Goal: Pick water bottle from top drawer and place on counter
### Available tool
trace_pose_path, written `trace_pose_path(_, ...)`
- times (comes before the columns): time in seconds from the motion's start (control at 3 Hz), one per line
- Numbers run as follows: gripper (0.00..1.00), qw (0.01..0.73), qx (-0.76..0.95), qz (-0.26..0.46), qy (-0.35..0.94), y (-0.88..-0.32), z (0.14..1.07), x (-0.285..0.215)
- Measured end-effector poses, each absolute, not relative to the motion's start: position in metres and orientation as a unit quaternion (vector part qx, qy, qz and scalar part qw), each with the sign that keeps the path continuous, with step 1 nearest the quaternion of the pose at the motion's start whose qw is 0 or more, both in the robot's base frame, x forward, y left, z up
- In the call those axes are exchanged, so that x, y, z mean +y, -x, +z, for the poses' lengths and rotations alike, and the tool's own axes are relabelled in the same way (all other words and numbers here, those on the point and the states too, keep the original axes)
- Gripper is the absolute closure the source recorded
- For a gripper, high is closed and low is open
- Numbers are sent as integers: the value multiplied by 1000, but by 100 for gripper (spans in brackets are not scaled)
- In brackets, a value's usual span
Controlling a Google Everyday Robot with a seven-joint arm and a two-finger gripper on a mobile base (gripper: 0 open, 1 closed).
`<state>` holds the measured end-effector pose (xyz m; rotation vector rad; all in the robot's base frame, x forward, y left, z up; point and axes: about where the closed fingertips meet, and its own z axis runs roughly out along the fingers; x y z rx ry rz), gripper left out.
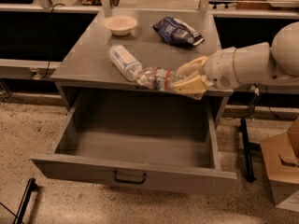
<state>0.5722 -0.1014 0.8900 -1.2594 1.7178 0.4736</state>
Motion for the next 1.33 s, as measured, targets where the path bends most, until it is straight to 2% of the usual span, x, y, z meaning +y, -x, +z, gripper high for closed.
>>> trace_pose_path(0.67, 100, 486, 755, 158, 410, -649, 925, -124)
trace_pose_path(1.0, 81, 490, 778, 139, 368, -688, 929, -111)
trace_pose_path(1.33, 58, 491, 792, 128, 339, -716, 918, -96)
